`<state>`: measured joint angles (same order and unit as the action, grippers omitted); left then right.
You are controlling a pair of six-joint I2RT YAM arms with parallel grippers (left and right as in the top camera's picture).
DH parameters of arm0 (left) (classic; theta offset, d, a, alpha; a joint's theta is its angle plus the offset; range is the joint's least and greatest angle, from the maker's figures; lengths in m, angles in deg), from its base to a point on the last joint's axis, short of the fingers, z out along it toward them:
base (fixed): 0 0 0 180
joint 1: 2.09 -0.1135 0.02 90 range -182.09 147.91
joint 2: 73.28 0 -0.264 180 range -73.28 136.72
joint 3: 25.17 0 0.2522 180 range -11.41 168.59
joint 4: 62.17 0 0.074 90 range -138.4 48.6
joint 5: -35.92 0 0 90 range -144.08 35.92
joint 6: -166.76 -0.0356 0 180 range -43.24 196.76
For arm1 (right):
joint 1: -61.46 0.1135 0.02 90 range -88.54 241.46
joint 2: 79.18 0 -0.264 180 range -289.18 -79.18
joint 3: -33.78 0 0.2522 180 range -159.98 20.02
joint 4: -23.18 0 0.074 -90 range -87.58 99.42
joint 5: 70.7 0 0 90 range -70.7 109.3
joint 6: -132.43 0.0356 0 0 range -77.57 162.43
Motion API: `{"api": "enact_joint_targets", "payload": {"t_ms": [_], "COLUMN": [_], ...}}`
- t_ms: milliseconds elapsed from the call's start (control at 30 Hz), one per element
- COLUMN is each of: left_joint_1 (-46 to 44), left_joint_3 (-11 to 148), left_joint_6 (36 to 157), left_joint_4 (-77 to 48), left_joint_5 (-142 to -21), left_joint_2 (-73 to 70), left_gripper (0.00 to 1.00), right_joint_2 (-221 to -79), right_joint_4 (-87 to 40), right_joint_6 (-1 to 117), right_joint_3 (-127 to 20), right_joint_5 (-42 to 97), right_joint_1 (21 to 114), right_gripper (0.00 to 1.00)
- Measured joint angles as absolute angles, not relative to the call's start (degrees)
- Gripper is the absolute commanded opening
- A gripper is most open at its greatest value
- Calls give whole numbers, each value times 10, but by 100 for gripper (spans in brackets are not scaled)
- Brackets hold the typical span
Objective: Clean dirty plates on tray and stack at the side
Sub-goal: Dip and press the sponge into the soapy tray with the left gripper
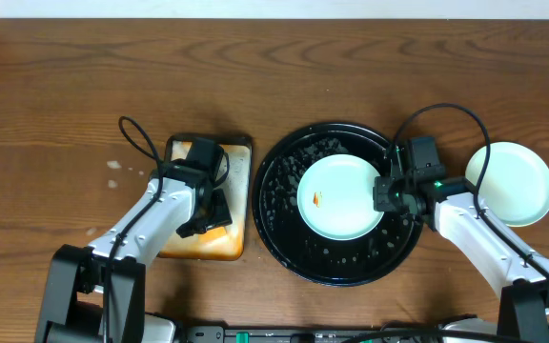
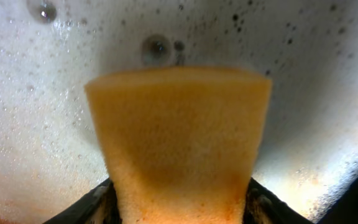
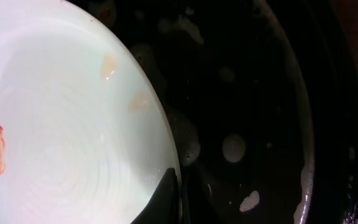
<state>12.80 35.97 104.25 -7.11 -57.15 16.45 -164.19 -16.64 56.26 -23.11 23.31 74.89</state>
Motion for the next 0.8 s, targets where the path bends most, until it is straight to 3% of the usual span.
{"api": "enact_joint_targets", "payload": {"t_ms": [633, 800], "left_joint_1": [128, 128], "left_joint_3": [392, 375], "left_joint_6": [1022, 1022], "left_joint_4": [-35, -61], "left_joint_5": [-570, -568], "left_joint_2": [165, 165], "left_gripper": [61, 57], "right_joint_2": [-1642, -1642], "right_joint_4": [-166, -167], "right_joint_6": [563, 563], "right_joint_3": [-231, -231], "right_joint_5": [233, 233], "right_joint_1": [749, 749], "right_gripper": [1, 1]}}
